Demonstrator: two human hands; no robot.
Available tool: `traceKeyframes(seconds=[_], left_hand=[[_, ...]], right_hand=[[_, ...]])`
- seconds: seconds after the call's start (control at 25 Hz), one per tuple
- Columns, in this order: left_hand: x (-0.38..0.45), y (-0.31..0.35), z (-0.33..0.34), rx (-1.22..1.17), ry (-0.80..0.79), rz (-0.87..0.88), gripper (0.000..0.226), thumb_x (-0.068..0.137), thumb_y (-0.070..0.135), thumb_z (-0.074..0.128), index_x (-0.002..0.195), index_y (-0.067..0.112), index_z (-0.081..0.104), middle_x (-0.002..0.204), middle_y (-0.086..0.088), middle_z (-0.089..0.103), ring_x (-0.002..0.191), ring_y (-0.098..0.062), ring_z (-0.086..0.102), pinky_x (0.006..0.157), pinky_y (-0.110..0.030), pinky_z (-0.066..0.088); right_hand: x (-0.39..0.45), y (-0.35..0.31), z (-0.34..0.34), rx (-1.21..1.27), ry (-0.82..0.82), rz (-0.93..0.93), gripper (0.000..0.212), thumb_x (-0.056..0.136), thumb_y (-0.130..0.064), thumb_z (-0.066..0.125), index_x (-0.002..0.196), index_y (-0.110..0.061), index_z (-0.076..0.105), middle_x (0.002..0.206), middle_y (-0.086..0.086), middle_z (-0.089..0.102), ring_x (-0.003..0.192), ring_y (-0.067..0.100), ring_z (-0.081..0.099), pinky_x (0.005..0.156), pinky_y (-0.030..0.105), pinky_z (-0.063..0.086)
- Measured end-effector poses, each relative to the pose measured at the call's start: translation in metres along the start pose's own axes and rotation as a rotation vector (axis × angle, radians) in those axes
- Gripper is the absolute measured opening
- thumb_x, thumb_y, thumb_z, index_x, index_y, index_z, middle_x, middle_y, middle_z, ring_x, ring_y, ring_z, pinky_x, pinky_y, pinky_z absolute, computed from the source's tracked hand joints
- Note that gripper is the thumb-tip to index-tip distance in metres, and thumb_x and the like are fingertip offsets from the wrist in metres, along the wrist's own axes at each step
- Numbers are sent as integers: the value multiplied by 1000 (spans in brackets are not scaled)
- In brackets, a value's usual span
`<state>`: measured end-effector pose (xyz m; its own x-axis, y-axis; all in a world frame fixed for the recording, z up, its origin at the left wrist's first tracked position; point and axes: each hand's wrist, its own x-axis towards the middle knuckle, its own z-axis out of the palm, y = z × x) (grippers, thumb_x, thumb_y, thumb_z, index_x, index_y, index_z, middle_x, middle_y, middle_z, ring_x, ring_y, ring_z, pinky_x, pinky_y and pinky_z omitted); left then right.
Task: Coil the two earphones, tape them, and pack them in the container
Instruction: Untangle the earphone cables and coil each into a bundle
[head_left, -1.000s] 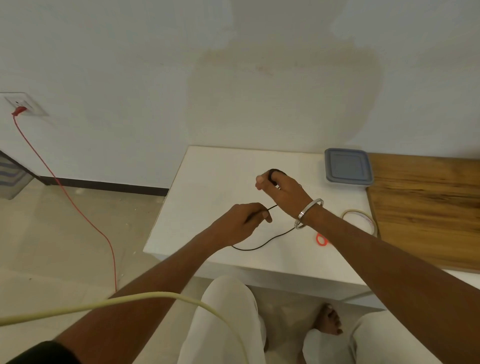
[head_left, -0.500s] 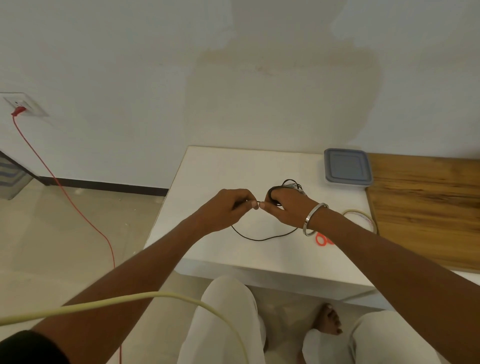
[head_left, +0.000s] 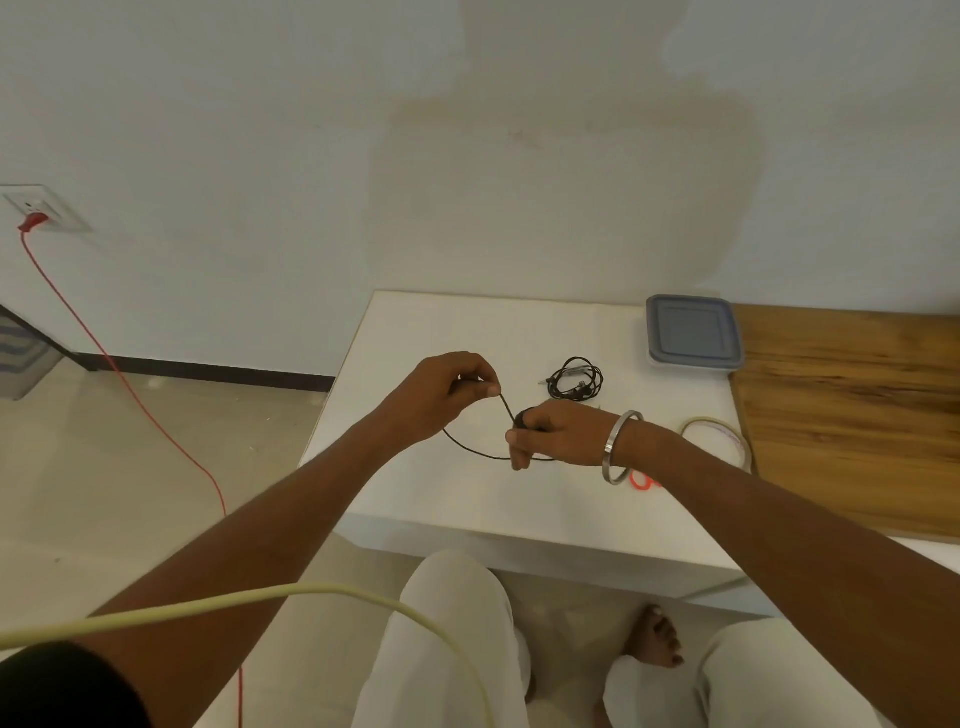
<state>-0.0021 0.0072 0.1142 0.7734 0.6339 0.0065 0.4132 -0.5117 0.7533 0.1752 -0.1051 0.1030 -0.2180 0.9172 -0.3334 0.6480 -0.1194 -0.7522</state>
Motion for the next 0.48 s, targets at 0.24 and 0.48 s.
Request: traceKeyframes(seconds=[0.24, 0.48], left_hand=[[-5, -9, 9, -73, 29, 32, 19, 100, 18, 49, 94, 25, 66, 91, 17, 67, 89, -1, 61, 81, -15, 46], [-6, -16, 31, -348, 49, -240, 38, 100, -1, 34, 73, 17, 53, 68, 2, 53, 64, -9, 48, 63, -21, 38]], right_hand=[[3, -26, 1, 899, -114, -53, 38, 94, -41, 46, 73, -14, 62, 96, 10, 69, 101, 28, 65, 98, 53, 43], [7, -50, -3, 1388, -39, -208, 36, 97, -34, 43, 78, -8, 59, 91, 14, 64, 94, 32, 65, 96, 66, 39]])
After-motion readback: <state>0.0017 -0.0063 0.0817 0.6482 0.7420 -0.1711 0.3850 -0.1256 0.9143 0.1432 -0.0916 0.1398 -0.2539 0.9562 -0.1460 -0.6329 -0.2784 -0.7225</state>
